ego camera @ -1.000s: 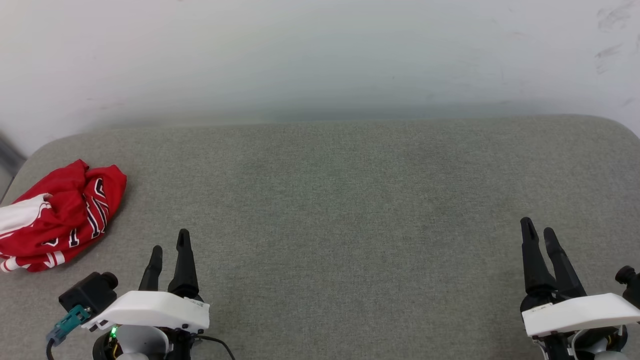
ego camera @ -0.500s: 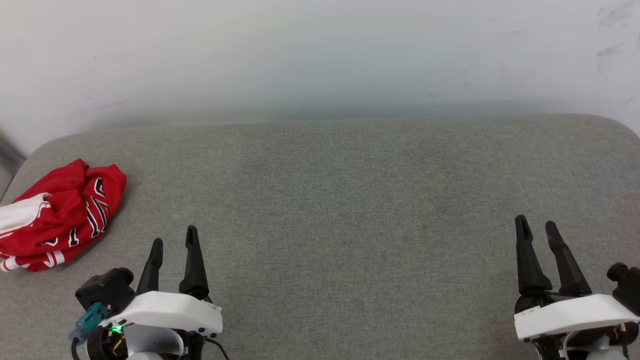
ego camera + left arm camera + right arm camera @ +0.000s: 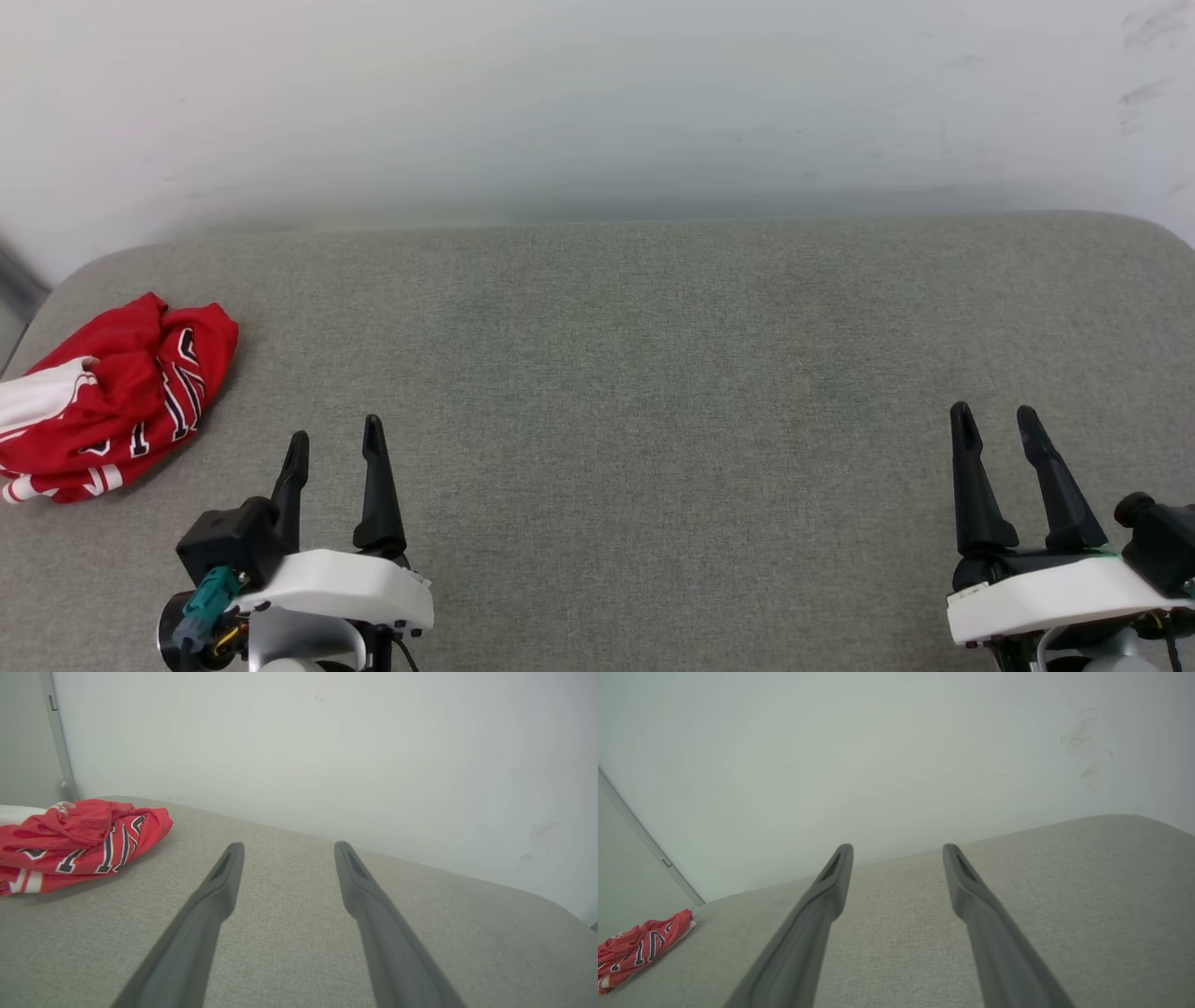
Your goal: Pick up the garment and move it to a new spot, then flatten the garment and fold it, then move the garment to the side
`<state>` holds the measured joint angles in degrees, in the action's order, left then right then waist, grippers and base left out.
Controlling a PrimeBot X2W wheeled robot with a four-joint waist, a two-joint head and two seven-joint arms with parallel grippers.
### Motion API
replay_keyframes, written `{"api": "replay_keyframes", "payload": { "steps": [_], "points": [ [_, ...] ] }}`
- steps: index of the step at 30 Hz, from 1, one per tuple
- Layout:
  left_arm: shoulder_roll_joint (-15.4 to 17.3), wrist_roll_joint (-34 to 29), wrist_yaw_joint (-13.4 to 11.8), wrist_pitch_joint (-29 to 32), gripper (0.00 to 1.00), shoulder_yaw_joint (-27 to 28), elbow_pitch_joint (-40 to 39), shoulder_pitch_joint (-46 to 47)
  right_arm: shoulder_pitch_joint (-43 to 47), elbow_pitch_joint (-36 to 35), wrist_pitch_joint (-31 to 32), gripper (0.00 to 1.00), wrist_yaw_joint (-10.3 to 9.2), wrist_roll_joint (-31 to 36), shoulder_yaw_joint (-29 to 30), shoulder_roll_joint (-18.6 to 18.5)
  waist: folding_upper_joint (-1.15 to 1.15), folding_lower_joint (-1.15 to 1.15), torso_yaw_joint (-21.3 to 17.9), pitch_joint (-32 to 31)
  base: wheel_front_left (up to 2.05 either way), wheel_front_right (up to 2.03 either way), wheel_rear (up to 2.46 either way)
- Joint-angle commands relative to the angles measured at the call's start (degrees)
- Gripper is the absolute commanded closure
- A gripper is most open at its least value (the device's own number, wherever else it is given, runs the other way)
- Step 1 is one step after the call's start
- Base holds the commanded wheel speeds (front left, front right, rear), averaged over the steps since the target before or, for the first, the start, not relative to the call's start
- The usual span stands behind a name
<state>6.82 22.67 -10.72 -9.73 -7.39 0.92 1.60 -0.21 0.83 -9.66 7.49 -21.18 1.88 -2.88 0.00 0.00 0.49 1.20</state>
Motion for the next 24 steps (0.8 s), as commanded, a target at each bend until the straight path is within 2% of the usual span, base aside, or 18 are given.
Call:
{"api": "replay_keyframes", "payload": {
  "steps": [1,13,24],
  "points": [
    [0.48,-1.28,-0.38,-0.40,0.00,-0.36,-0.78,0.06,-0.02,-0.73,-0.51,0.00,0.00,1.34,-0.11,0.00,0.00,0.00,0.01,0.03,0.00,0.00,0.00],
    [0.84,-7.34,-0.69,-2.01,0.00,-2.03,-2.01,-0.49,0.65,-1.58,-2.07,0.00,0.00,6.97,-0.65,0.01,0.00,0.00,0.04,0.32,0.00,0.00,0.00],
    [0.42,-12.14,0.32,-3.30,0.00,-2.39,-2.89,-0.93,1.00,-2.40,-3.35,0.00,-0.01,10.13,0.01,0.02,0.00,0.00,0.09,0.55,0.00,0.00,0.00]
  ]
}}
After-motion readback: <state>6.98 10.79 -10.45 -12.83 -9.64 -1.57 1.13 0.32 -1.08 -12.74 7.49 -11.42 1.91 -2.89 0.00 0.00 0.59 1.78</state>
